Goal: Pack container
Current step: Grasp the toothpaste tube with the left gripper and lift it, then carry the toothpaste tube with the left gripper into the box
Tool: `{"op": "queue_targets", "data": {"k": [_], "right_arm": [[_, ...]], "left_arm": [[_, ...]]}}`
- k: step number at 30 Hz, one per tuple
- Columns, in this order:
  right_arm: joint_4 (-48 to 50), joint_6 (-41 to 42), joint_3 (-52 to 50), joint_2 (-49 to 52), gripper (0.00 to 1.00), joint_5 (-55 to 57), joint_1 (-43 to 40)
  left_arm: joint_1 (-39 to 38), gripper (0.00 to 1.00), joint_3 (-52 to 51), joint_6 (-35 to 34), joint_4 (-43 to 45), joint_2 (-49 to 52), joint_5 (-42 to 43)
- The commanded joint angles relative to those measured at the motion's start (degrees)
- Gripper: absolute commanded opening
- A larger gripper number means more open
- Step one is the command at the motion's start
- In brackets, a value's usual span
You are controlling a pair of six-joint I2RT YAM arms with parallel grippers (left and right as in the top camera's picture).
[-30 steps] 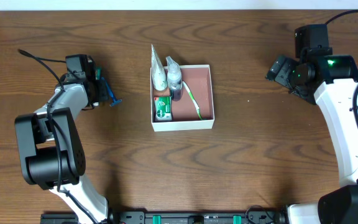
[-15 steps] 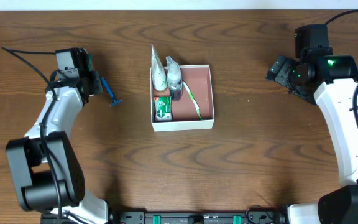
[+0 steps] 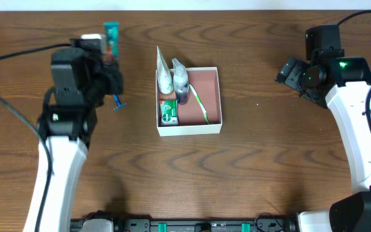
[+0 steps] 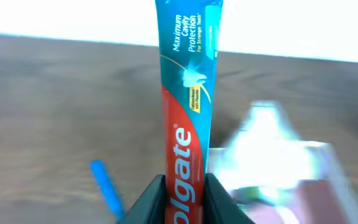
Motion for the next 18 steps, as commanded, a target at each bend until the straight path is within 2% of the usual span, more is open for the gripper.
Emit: {"op": "queue_targets", "data": {"k": [1, 8, 9, 18], "right_arm": [[0.0, -0.02, 0.79, -1.16, 0.99, 0.2, -0.37], [-0.02, -0.02, 0.79, -1.16, 0.99, 0.2, -0.37], [-0.02, -0.02, 0.79, -1.16, 0.99, 0.2, -0.37], [-0.02, -0.02, 0.79, -1.16, 0.99, 0.2, -0.37]], "left_arm": [[-4.46, 0.19, -0.17, -2.51, -0.9, -3.28, 3.21], [-15.69, 0.18, -0.17, -4.17, -0.87, -2.36, 3.1], [-17.27, 0.13, -0.17, -4.42, -0.57, -1.38, 2.67], [-26.62, 0.13, -0.17, -7.67, 6.58, 10.84, 1.05]]}}
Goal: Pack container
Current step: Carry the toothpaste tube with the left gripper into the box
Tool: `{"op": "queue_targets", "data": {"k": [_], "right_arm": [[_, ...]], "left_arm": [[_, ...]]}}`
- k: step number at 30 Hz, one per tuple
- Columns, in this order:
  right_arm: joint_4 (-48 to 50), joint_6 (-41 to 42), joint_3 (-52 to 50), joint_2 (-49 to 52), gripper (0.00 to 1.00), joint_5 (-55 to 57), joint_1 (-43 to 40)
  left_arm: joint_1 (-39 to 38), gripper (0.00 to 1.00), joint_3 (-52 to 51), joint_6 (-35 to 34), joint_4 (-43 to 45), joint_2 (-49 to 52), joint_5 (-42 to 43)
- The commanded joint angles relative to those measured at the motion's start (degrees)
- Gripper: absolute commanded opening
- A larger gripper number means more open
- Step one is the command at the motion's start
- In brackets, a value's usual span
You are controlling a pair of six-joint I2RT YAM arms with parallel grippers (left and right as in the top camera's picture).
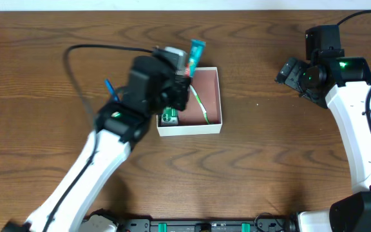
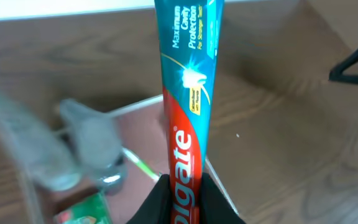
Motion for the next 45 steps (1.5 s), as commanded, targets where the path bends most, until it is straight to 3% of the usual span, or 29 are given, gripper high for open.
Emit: {"op": "queue_targets", "data": {"k": [1, 13, 21, 24, 37, 42, 45], "right_arm": [[0.0, -0.02, 0.79, -1.16, 0.99, 0.2, -0.37], [0.0, -0.02, 0.79, -1.16, 0.99, 0.2, -0.39], [0.0, -0.02, 0.79, -1.16, 0.99, 0.2, -0.37], [0.0, -0.02, 0.79, -1.16, 0.99, 0.2, -0.37], [0.02, -0.02, 0.79, -1.16, 0.99, 0.2, -0.37], [0.02, -0.02, 0.79, -1.16, 0.99, 0.2, -0.37], [0.0, -0.02, 0.79, -1.16, 0.99, 0.2, -0.37]], "left_arm": [[-2.73, 0.13, -0.17, -2.69, 1.99, 4.37, -2.23], [-7.93, 0.12, -0.17, -8.85, 3.23, 13.55, -18.14], [-9.07, 0.1, -0.17, -11.1, 3.13, 16.33, -19.32], [-9.55, 0.08, -0.17, -14.25, 1.57, 16.79, -23.56], [-10.49, 0.09, -0.17, -16.11, 0.26, 16.83, -23.45], [-11.67, 0.3, -0.17, -16.09, 1.01, 16.83, -23.47], [-11.78, 0.34, -0.17, -16.09, 2.03, 16.83, -23.43]]}}
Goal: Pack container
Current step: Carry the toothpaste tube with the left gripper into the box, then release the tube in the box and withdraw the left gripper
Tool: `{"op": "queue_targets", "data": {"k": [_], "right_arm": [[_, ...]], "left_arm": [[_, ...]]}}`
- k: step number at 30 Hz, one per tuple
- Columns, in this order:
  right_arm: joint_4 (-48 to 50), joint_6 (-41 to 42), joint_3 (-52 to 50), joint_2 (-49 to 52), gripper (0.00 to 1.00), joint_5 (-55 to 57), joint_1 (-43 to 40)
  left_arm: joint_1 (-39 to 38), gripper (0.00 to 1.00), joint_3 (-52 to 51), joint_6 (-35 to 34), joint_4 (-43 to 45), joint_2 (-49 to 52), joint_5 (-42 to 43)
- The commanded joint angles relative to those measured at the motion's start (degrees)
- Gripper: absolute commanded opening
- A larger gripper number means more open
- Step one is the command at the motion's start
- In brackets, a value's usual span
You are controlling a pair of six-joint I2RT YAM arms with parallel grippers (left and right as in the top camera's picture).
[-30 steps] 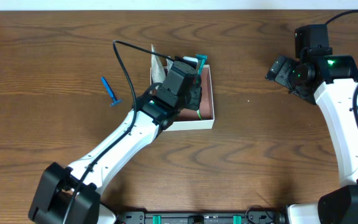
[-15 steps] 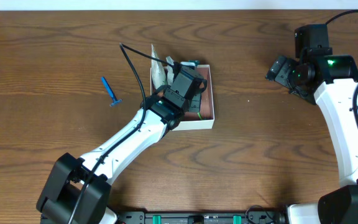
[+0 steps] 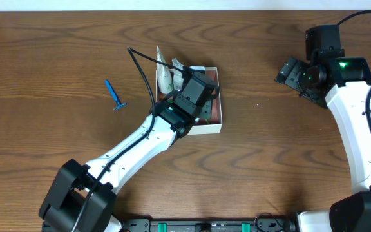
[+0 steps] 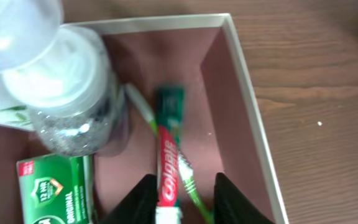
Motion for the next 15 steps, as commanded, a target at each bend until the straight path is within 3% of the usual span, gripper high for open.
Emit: {"op": "queue_targets", "data": {"k": [1, 8, 15], "right_arm": [[-0.02, -0.02, 0.79, -1.16, 0.99, 0.2, -0.37], [-0.02, -0.02, 0.79, -1.16, 0.99, 0.2, -0.37], [0.0, -0.02, 0.79, -1.16, 0.99, 0.2, -0.37]], "left_arm": [[-0.15, 0.35, -0.17, -0.11, 1.05, 0.31, -0.85], [-0.15, 0.36, 1.92, 0.81, 2.21, -1.92, -0.63], [-0.13, 0.36, 4.57, 7.5, 0.7, -12.44, -0.72]]}}
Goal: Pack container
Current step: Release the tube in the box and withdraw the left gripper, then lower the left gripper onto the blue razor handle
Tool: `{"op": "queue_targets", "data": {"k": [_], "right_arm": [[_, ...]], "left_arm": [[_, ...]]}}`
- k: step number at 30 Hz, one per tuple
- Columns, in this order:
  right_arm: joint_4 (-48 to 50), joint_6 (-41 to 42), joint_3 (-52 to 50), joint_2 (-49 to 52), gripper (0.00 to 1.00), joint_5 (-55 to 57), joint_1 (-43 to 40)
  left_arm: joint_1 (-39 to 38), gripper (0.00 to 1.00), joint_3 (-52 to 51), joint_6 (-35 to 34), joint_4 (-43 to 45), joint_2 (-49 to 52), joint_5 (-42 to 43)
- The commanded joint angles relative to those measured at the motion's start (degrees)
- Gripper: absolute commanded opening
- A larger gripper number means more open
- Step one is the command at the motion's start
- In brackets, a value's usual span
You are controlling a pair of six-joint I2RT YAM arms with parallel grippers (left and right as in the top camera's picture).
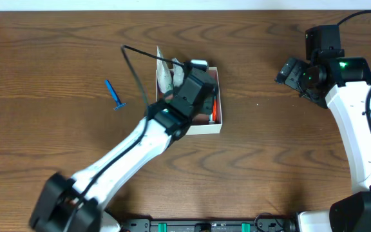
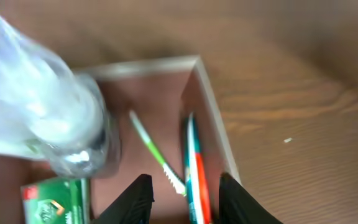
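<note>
The white box with a maroon floor (image 1: 216,122) sits mid-table. In it the Colgate toothpaste tube (image 2: 194,168) lies on its edge along the right wall, seen from overhead as a red strip (image 1: 214,106). Beside it are a green toothbrush (image 2: 154,155), a clear bottle (image 2: 73,137), a green carton (image 2: 51,199) and a blurred white tube (image 2: 17,81). My left gripper (image 2: 185,202) hangs open just above the box (image 2: 213,118), fingers either side of the toothpaste, not gripping it. A blue razor (image 1: 114,95) lies on the table left of the box. My right gripper (image 1: 288,72) hovers far right.
The left arm's cable (image 1: 134,71) loops over the table behind the box. The white tube (image 1: 164,72) sticks up past the box's far-left corner. The right arm (image 1: 359,129) runs down the right side of the dark wooden table (image 1: 269,167).
The toothpaste lay flat mid-box over the toothbrush; now it rests on its edge against the right wall. My left gripper's fingers stand wider apart and it has shifted slightly. The right arm is unchanged.
My left gripper held the toothpaste upright at the far left of the table, near the razor. Then it held the tube over the box. Later the tube lay inside the box between the fingers. Now it lies released along the right wall.
</note>
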Motion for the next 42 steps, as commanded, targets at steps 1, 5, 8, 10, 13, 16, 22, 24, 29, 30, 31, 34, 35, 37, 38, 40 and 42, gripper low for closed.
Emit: {"op": "queue_targets", "data": {"k": [1, 5, 8, 10, 13, 16, 22, 24, 29, 30, 31, 34, 35, 37, 38, 40, 42], "right_arm": [[-0.02, -0.02, 0.79, -1.16, 0.99, 0.2, -0.39], [-0.02, -0.02, 0.79, -1.16, 0.99, 0.2, -0.37], [0.0, -0.02, 0.79, -1.16, 0.99, 0.2, -0.39], [-0.02, -0.02, 0.79, -1.16, 0.99, 0.2, -0.39], [-0.02, -0.02, 0.79, -1.16, 0.99, 0.2, -0.37], [-0.02, -0.02, 0.79, -1.16, 0.99, 0.2, -0.37], [-0.02, -0.02, 0.79, -1.16, 0.99, 0.2, -0.39], [0.0, -0.02, 0.79, -1.16, 0.99, 0.2, -0.39], [-0.02, -0.02, 0.79, -1.16, 0.99, 0.2, -0.37], [0.0, -0.02, 0.79, -1.16, 0.99, 0.2, -0.37], [-0.02, -0.02, 0.79, -1.16, 0.99, 0.2, -0.37], [-0.02, -0.02, 0.79, -1.16, 0.99, 0.2, -0.37], [-0.02, -0.02, 0.79, -1.16, 0.99, 0.2, -0.39], [-0.02, -0.02, 0.79, -1.16, 0.99, 0.2, -0.37], [-0.02, -0.02, 0.79, -1.16, 0.99, 0.2, -0.37], [-0.02, -0.02, 0.79, -1.16, 0.99, 0.2, -0.37], [-0.02, -0.02, 0.79, -1.16, 0.99, 0.2, -0.39]], "left_arm": [[0.07, 0.36, 3.65, 5.64, -1.25, -8.98, -1.07], [1.14, 0.36, 3.65, 6.12, -7.91, -17.73, -11.19], [3.82, 0.37, 3.65, 6.14, -14.97, -22.53, -19.98], [6.14, 0.37, 3.63, 6.14, -17.94, -23.37, -22.1], [11.06, 0.37, 3.45, 6.05, -20.81, -22.18, -22.29], [15.98, 0.37, 3.45, 3.34, -21.84, -18.62, -22.29], [23.89, 0.41, 3.45, 1.4, -19.02, -8.83, -17.49], [25.92, 0.42, 3.45, -0.2, -18.1, -5.4, -15.47], [30.45, 0.43, 3.45, -1.27, -14.6, 2.36, -8.57], [31.21, 0.43, 3.45, -1.27, -13.99, 3.69, -7.34], [31.95, 0.43, 3.45, -1.27, -13.51, 4.98, -6.25], [34.01, 0.43, 3.45, -1.27, -12.76, 8.63, -3.58], [34.64, 0.43, 3.45, -1.25, -12.74, 9.84, -2.78], [35.58, 0.43, 3.45, -1.22, -12.94, 11.69, -1.66], [35.87, 0.43, 3.45, -1.22, -12.96, 12.44, -1.55], [36.22, 0.43, 3.45, -1.2, -12.92, 13.73, -1.44], [36.33, 0.43, 3.45, -1.2, -12.68, 14.69, -1.44]]}}
